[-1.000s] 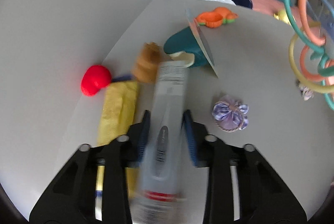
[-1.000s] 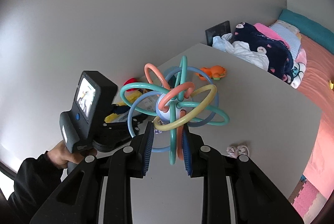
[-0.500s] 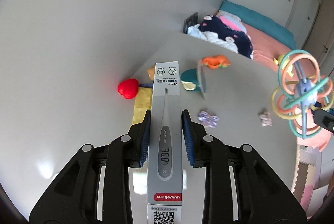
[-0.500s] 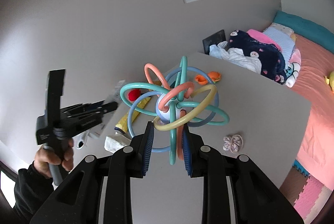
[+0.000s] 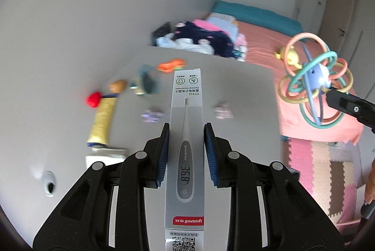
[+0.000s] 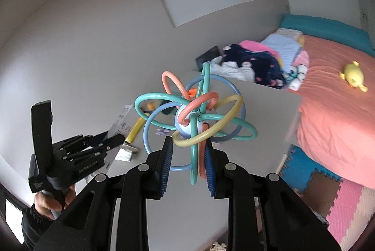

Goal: Collect trash
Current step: 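Carry the rattle and thermometer box to the bin and release both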

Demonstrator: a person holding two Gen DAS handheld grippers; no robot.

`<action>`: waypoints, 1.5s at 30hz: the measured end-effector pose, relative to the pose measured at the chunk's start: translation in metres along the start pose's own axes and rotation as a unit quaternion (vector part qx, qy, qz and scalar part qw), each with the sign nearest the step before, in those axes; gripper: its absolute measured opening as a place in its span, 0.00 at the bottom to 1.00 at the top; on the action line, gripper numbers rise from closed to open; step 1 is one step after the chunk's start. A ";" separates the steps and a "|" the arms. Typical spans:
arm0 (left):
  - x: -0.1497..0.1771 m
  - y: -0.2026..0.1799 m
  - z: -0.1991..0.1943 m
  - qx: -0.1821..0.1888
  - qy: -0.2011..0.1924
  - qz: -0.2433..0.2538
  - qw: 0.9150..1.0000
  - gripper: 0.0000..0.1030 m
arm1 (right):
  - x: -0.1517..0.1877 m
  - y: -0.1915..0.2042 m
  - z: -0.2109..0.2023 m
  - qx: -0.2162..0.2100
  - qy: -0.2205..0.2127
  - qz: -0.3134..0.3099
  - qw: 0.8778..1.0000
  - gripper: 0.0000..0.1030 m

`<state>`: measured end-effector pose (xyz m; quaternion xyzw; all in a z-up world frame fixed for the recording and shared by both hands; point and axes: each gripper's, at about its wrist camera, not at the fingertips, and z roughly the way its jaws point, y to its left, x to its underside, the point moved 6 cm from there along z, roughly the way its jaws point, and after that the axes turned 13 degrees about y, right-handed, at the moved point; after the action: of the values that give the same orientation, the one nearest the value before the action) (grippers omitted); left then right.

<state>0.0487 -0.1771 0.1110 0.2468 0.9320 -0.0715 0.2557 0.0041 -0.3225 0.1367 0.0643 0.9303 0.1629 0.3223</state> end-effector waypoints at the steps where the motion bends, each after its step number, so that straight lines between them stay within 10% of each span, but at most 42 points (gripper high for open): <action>1: 0.002 -0.011 -0.002 0.003 -0.001 0.006 1.000 0.28 | 0.006 -0.008 -0.007 0.005 -0.002 0.005 1.000 0.27; 24: 0.087 -0.300 0.066 0.085 0.084 0.198 0.973 0.28 | 0.163 -0.219 -0.085 0.130 0.038 0.174 0.975 0.28; 34: 0.137 -0.349 0.108 0.103 0.160 0.221 0.957 0.29 | 0.226 -0.276 -0.069 0.149 0.106 0.238 0.954 0.32; 35: 0.142 -0.353 0.111 0.103 0.171 0.221 0.955 0.37 | 0.229 -0.281 -0.064 0.149 0.119 0.247 0.950 0.38; 37: 0.151 -0.360 0.120 0.094 0.202 0.220 0.950 0.93 | 0.237 -0.294 -0.054 0.167 0.167 0.269 0.934 0.71; 45: 0.150 -0.361 0.123 0.072 0.192 0.203 0.957 0.94 | 0.236 -0.300 -0.067 0.206 0.149 0.265 0.930 0.76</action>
<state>-0.1880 -0.4587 -0.0690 0.4575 0.8863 -0.0365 0.0623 -0.2266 -0.5689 -0.0538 0.3484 0.9298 0.0547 0.1052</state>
